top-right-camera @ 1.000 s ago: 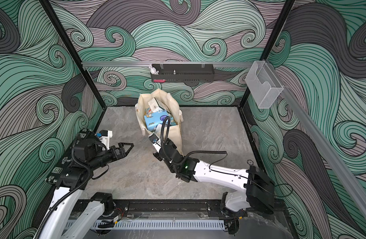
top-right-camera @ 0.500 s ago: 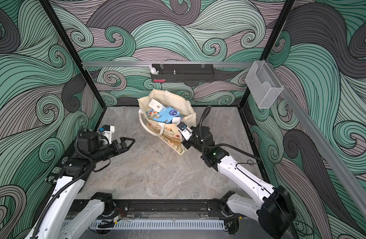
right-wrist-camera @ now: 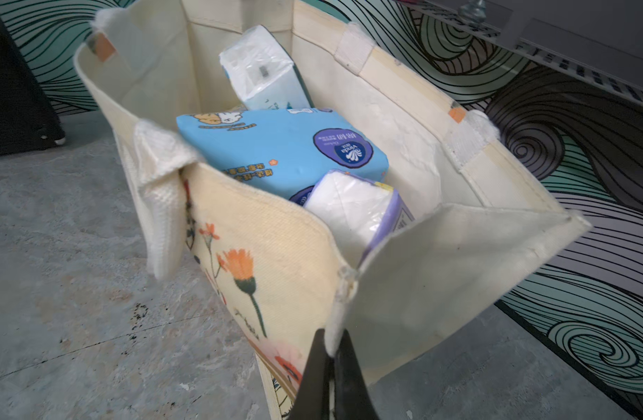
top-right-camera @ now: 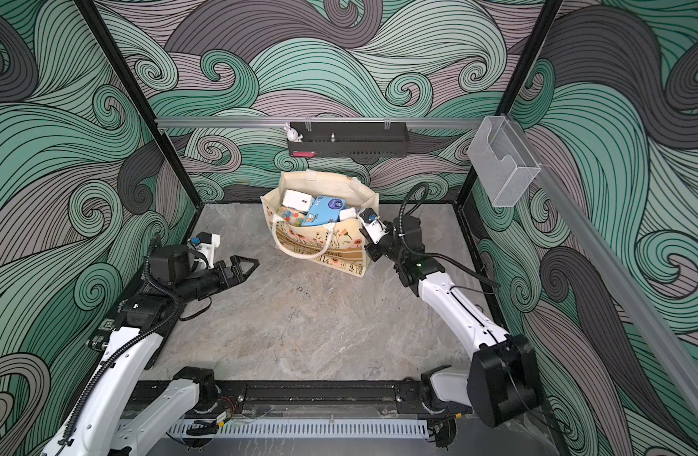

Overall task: Put tissues into the canvas bag
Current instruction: Adjust the canvas bag at the center of the board.

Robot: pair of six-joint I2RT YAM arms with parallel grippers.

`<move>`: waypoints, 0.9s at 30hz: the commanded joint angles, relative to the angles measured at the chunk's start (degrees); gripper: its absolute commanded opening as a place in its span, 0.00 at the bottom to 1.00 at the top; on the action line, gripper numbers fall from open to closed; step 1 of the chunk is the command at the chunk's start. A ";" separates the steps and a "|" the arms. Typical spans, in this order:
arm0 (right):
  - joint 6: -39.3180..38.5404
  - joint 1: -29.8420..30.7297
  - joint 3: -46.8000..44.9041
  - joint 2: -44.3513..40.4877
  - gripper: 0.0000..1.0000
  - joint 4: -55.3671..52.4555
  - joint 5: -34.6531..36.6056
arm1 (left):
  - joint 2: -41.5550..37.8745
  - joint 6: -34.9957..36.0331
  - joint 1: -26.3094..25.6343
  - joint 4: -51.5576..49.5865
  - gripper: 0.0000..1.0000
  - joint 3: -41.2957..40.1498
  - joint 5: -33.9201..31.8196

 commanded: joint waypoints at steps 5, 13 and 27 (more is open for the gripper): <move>1.18 -3.58 3.24 5.40 0.00 -2.91 6.21 | 0.39 -0.10 0.34 -0.10 0.96 2.84 0.71; 2.89 -3.84 5.15 6.47 0.21 -4.62 3.00 | 0.94 0.11 0.29 -0.03 0.96 2.98 0.76; 13.55 -4.11 -11.61 -12.89 0.99 -0.92 7.62 | -1.99 1.05 0.33 7.20 0.99 -3.71 -3.87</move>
